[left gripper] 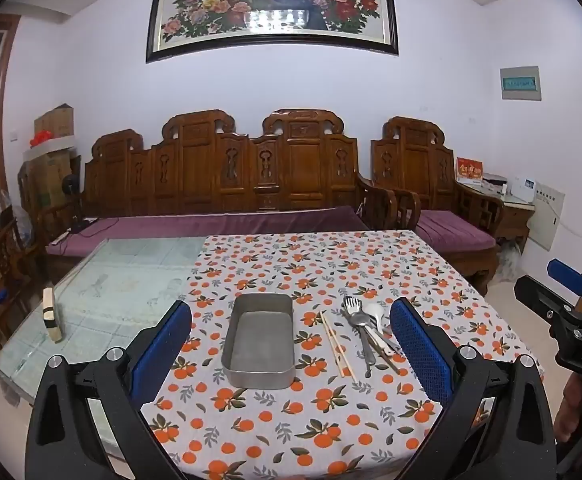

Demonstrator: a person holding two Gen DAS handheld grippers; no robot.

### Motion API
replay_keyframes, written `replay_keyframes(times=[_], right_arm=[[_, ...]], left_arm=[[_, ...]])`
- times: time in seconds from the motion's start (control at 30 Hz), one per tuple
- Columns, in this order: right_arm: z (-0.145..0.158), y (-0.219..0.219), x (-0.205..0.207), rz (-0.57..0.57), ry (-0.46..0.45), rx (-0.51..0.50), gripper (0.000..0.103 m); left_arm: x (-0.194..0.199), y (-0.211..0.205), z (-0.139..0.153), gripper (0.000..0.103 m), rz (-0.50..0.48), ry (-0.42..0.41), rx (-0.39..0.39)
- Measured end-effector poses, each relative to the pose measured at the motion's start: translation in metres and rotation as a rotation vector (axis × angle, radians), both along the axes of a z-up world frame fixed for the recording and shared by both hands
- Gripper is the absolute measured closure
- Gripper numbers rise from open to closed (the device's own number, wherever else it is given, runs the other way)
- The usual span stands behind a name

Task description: Organize utensils

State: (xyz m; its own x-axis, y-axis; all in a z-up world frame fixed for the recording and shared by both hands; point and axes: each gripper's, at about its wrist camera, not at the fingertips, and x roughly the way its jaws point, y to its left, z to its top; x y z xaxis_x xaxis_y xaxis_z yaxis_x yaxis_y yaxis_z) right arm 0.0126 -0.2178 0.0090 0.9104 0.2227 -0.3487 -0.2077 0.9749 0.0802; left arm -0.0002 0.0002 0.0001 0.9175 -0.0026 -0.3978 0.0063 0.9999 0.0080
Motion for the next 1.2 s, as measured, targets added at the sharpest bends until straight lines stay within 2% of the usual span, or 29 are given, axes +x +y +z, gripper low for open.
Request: replay_keyframes(times=[1.2], right_arm=[[0.001, 0.000, -0.002, -0.001, -0.008, -0.001, 0.003]], left_arm=[[-0.010, -0.006, 0.011, 0.007, -0.012, -0.018, 0.012]])
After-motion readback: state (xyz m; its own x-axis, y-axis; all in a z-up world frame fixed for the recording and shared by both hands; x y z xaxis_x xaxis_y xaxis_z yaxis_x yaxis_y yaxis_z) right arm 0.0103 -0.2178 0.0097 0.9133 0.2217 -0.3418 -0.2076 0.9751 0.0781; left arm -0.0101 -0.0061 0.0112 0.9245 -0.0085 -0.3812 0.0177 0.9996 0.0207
